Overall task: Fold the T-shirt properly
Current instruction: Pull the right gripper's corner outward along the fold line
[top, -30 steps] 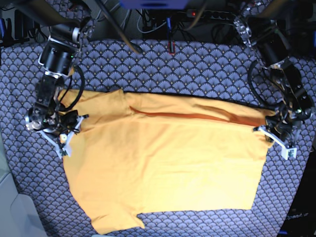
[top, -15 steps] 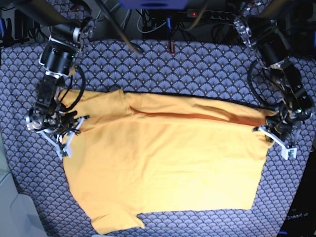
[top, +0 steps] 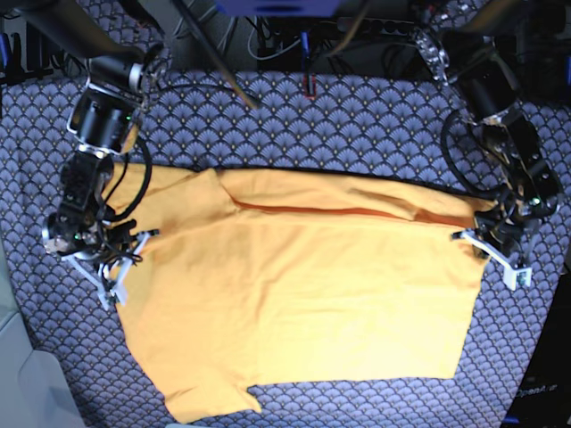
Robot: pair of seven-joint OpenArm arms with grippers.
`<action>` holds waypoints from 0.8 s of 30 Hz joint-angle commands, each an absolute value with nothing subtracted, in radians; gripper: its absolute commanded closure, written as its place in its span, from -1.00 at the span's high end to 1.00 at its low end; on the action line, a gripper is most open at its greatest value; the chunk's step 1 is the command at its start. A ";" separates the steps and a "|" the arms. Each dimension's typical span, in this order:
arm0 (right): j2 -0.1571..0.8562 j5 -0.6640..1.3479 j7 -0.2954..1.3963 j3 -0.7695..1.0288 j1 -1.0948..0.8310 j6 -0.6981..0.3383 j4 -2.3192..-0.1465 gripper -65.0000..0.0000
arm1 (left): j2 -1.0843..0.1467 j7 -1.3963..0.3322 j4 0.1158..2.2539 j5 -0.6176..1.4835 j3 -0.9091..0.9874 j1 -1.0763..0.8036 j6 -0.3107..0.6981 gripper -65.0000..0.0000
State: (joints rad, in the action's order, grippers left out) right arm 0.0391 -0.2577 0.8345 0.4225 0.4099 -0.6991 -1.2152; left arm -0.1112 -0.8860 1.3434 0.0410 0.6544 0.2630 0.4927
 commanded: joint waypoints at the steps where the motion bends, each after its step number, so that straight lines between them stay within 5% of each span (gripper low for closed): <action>1: 0.051 -0.252 0.816 0.420 0.444 -0.698 -1.230 -1.00 | -0.124 -0.865 1.365 0.054 0.654 0.295 0.492 -1.00; 24: 0.064 -0.252 0.817 0.358 0.545 -0.698 -1.156 -1.00 | -0.154 -0.862 1.354 0.047 0.654 0.372 0.490 -1.00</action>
State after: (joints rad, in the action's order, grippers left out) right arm 0.0555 -0.2584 0.8375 0.3611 0.5121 -0.6991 -1.1419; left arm -0.1368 -0.8860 1.3407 0.0341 0.6563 0.3470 0.4931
